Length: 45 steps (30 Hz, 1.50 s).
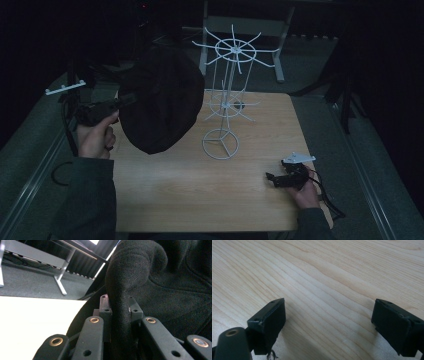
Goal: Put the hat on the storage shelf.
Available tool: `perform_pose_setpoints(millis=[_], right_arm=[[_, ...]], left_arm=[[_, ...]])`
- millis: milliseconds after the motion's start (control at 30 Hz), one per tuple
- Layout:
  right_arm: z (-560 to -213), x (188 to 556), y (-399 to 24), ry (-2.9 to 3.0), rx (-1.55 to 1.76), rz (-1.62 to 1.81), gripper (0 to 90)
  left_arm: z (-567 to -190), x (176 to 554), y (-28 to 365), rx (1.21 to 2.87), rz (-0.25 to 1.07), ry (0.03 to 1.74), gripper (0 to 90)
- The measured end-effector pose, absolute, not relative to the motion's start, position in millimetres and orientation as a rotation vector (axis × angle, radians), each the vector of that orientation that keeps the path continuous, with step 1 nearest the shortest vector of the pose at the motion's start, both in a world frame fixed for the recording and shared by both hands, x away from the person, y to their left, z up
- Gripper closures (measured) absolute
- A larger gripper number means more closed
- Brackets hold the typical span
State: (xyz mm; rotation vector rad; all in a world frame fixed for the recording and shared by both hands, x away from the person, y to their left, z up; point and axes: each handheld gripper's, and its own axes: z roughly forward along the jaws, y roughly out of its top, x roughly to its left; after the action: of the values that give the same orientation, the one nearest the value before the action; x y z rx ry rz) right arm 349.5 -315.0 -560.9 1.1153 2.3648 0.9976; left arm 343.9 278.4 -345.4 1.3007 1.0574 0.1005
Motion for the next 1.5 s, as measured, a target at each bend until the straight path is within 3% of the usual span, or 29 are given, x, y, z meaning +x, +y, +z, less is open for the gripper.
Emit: perform_pose_setpoints(millis=[1500], right_arm=[[-561,349,-315,2.365,1.116,0.998,12.0]], left_arm=[[-331,369,220,1.236,0.088,1.062,79.3]])
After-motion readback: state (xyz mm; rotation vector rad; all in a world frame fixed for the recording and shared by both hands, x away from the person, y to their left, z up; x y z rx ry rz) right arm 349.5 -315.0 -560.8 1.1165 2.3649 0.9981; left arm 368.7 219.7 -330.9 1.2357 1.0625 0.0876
